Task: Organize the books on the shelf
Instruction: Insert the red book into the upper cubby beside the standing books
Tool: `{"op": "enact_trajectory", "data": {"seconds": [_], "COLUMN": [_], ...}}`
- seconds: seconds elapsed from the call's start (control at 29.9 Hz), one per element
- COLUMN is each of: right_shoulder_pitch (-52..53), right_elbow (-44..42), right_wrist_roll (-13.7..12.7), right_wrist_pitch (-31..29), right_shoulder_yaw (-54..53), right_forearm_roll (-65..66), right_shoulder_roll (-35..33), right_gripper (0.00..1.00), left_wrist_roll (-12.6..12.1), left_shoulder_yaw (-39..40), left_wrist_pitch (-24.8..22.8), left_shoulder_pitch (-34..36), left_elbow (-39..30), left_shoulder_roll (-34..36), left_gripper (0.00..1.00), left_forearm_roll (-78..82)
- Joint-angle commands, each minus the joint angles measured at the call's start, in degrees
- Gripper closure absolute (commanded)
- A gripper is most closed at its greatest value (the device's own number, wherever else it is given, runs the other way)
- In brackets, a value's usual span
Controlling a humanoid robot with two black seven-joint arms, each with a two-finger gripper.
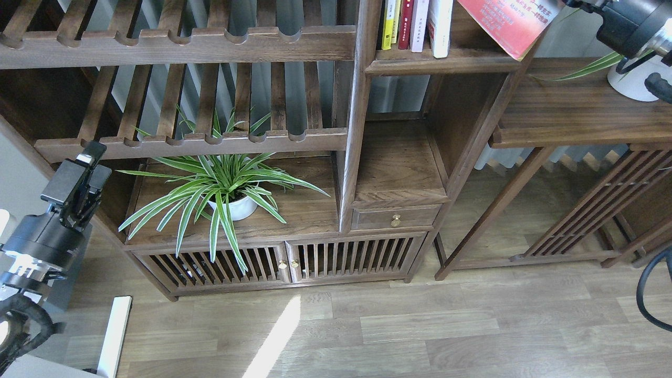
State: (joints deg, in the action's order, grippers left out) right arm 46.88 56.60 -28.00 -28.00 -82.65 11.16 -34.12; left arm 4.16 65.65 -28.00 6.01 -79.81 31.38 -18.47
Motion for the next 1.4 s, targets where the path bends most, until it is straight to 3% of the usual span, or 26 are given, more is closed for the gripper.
{"op": "enact_trajectory", "data": {"seconds": [0.0,1.37], "right_shoulder_pitch": [0.1,7.5], "right_elbow": [-0.4,-7.1], "right_wrist_roll": [0.0,0.0], "right_wrist_pitch": [0.0,0.0], "right_shoulder_yaw": [0.0,5.5], "right_forearm_roll": [0.0,2.6], "right_shoulder_roll": [0.3,2.4], "right_gripper": [0.97,0.97], "left_wrist_roll": [0.1,0.1], "left_shoulder_yaw": [0.0,0.0], "left_wrist_pitch": [0.0,0.0], "left_shoulder_pitch": [0.1,0.0], "left_elbow": [0.0,0.0], "left_shoulder_roll": [0.0,0.1], "left_gripper": [0.10,0.10], "left_forearm_roll": [-0.1,0.0]}}
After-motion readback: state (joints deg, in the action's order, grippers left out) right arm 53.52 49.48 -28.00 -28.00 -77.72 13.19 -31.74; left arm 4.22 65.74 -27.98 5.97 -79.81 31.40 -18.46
